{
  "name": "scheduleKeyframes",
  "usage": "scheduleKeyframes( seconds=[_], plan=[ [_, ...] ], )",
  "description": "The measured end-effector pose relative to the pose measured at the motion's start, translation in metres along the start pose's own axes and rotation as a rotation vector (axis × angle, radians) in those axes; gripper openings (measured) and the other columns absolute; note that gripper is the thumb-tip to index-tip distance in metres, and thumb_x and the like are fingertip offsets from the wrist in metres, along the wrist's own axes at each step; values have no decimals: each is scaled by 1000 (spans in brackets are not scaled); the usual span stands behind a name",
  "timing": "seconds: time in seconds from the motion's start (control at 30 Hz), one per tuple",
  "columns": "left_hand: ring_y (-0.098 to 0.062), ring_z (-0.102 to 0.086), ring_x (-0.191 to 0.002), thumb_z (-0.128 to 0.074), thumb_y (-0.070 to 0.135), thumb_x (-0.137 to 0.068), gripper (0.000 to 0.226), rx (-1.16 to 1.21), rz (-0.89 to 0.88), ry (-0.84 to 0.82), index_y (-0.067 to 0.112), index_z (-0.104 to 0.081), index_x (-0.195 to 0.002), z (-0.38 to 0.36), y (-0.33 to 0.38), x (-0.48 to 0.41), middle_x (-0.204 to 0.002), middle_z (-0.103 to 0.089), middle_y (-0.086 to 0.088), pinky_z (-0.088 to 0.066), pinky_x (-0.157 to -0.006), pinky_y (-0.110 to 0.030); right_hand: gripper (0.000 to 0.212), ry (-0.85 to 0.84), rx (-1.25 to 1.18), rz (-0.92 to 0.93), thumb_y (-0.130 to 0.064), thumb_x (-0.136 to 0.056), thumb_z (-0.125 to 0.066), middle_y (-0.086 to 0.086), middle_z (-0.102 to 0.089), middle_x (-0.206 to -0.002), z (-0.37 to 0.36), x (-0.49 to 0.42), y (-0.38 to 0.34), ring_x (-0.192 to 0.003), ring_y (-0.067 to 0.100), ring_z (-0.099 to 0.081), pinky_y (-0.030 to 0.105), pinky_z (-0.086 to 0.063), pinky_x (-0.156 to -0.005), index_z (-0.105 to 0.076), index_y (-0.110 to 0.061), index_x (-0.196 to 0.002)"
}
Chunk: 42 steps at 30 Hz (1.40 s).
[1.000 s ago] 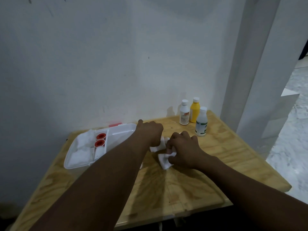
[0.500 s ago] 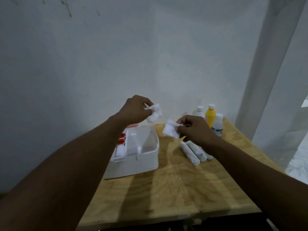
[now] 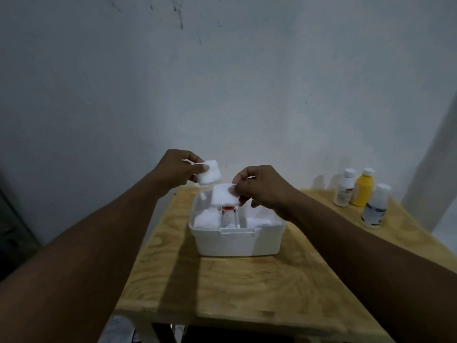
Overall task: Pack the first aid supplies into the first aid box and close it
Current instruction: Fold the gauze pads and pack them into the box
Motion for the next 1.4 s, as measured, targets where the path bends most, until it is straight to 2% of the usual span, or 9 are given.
scheduleKeyframes(
  seconds=[0.13,0.3,0.47,0.57,0.77,0.9,1.07,1.2,1.4],
  plan=[
    [-13,-58,-49,-85,15,-78,22,-45,17,-41,0,-74,-90,-5,-19,-2,-63,-71,-6,-41,-43,-18,6,-23,-8,-13,-2,-82,-72,12,-68,-76,-29,-6,0,-56,14,-62,15,-42,-43,-68,-6,-84],
    [-13,-51,-50,-87,13,-74,22,-93,49,-155,0,-76,-88,-22,-41,-5,-75,-69,-17,-44,-50,-22,7,-44,76,-2,-5,-79,-75,5,-67,-73,-52,-18,13,-67,17,-61,29,-54,-68,-71,-10,-81],
    [-16,-67,-73,-88,22,-75,17,-216,-5,-171,14,-78,-85,-30,-49,-8,-83,-77,-8,-53,-70,-30,7,17,298,107,-10,-81,-73,0,-68,-85,-57,-22,12,-80,12,-63,27,-53,-79,-74,-10,-88],
    [-12,-60,-67,-86,20,-77,18,-252,-42,-172,13,-78,-91,-36,-47,-8,-71,-69,0,-47,-68,-27,8,56,368,146,-14,-81,-73,-4,-65,-83,-56,-22,13,-73,4,-58,22,-45,-74,-71,-15,-88],
    [-24,-71,-93,-78,19,-81,23,-272,-108,-176,20,-75,-104,-39,-37,-9,-98,-75,-11,-59,-86,-42,30,192,488,377,-28,-83,-67,0,-58,-107,-57,0,-7,-97,17,-56,31,-50,-87,-62,-21,-112],
    [-33,-70,-95,-76,39,-66,35,-255,-121,-205,25,-78,-98,-40,-30,-5,-97,-74,-19,-58,-87,-47,23,63,640,550,-31,-85,-64,-1,-61,-118,-80,17,-20,-104,17,-51,30,-45,-84,-70,-25,-105],
    [-19,-69,-100,-84,21,-76,27,-287,-136,-249,22,-80,-103,-46,-37,-8,-104,-76,-2,-59,-91,-47,24,-22,617,485,-22,-88,-60,4,-74,-107,-95,12,-10,-93,17,-65,25,-48,-77,-79,-17,-101],
    [-19,-65,-110,-81,19,-82,30,-375,-108,-307,19,-79,-112,-50,-48,-13,-119,-73,-1,-56,-98,-43,27,-73,591,403,-16,-91,-56,3,-75,-110,-102,7,-5,-92,14,-66,18,-39,-76,-77,-14,-108],
    [-20,-66,-110,-77,16,-85,31,-386,-83,-349,20,-77,-116,-56,-56,-14,-123,-72,-2,-55,-98,-40,32,-104,600,389,-8,-90,-51,5,-75,-114,-98,10,-10,-87,14,-64,24,-49,-81,-75,-12,-111]
  ],
)
Point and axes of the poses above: each hand's wrist, its own x-axis away from the middle knuckle, its own z-axis out of the back of the hand, y = z × x, the point moved 10 cm from there along -x, towards the middle knuckle
